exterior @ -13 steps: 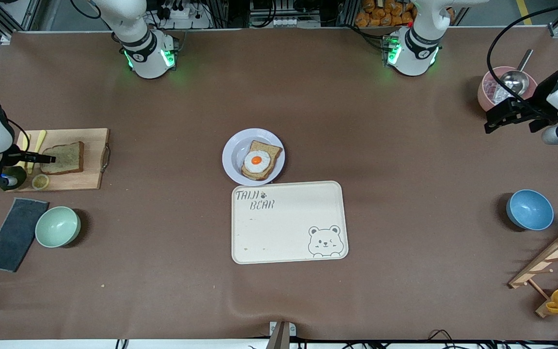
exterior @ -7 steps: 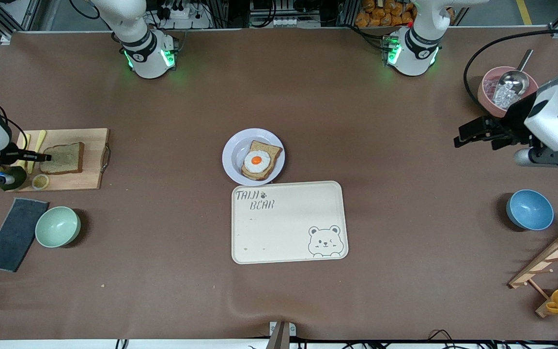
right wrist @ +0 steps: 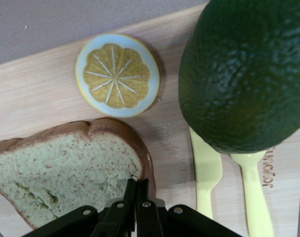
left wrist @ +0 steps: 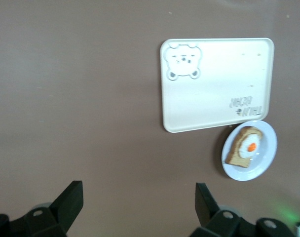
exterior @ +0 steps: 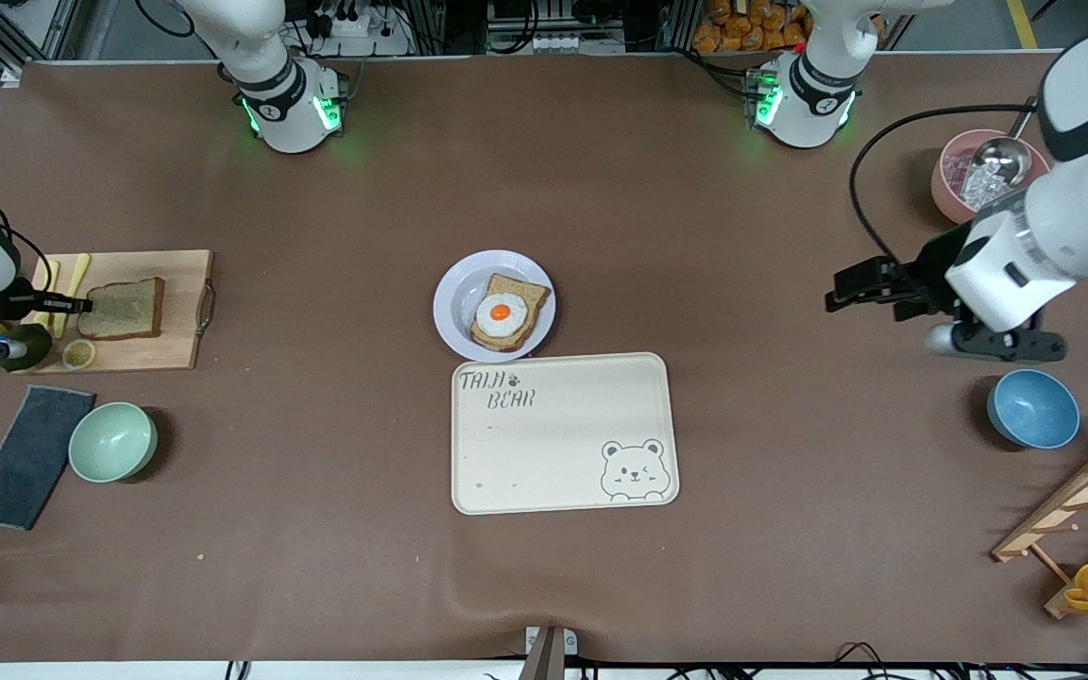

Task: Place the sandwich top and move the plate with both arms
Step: 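Grasp the bread slice with the right gripper while the left gripper advances, then lift the bread slice with the right gripper while the left gripper hovers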

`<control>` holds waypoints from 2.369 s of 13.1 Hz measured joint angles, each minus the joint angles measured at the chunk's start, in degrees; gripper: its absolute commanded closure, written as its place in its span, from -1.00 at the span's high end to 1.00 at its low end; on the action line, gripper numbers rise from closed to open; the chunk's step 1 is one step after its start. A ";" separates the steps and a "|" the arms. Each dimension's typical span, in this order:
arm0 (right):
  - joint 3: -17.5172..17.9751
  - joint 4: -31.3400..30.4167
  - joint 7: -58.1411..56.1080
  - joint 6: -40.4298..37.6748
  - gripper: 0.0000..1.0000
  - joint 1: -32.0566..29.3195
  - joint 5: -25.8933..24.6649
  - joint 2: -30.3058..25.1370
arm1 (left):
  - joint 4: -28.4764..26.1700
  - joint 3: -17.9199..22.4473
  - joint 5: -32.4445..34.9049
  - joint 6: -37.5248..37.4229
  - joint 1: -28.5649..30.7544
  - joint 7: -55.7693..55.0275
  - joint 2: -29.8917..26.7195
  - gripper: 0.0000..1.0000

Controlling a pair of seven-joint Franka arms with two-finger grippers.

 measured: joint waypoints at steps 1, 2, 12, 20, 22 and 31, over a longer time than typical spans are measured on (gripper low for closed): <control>0.01 0.00 -0.06 0.00 -1.00 0.00 0.00 -0.04 | -1.85 -0.19 -1.74 2.26 0.01 -0.03 0.42 1.00; 0.03 0.01 -0.10 -0.06 -1.00 0.00 0.00 -0.12 | -3.91 -0.32 -3.71 4.46 0.01 -0.03 0.70 1.00; 1.79 1.67 -0.12 -8.86 -1.00 1.37 0.01 -8.11 | -27.77 -10.11 -21.97 29.71 -0.48 0.37 1.59 1.00; 4.65 7.47 -4.64 -20.30 -1.00 2.80 0.62 -13.77 | -33.95 -11.69 -34.21 35.88 0.03 7.24 1.44 1.00; 7.59 9.84 -4.72 -23.12 -1.00 3.27 2.87 -14.25 | -33.95 -11.76 -34.23 35.15 1.15 7.36 0.16 1.00; 28.93 11.16 -4.51 -23.81 -1.00 4.82 10.59 -14.29 | -33.55 -12.33 -34.26 27.78 5.67 9.18 -5.79 1.00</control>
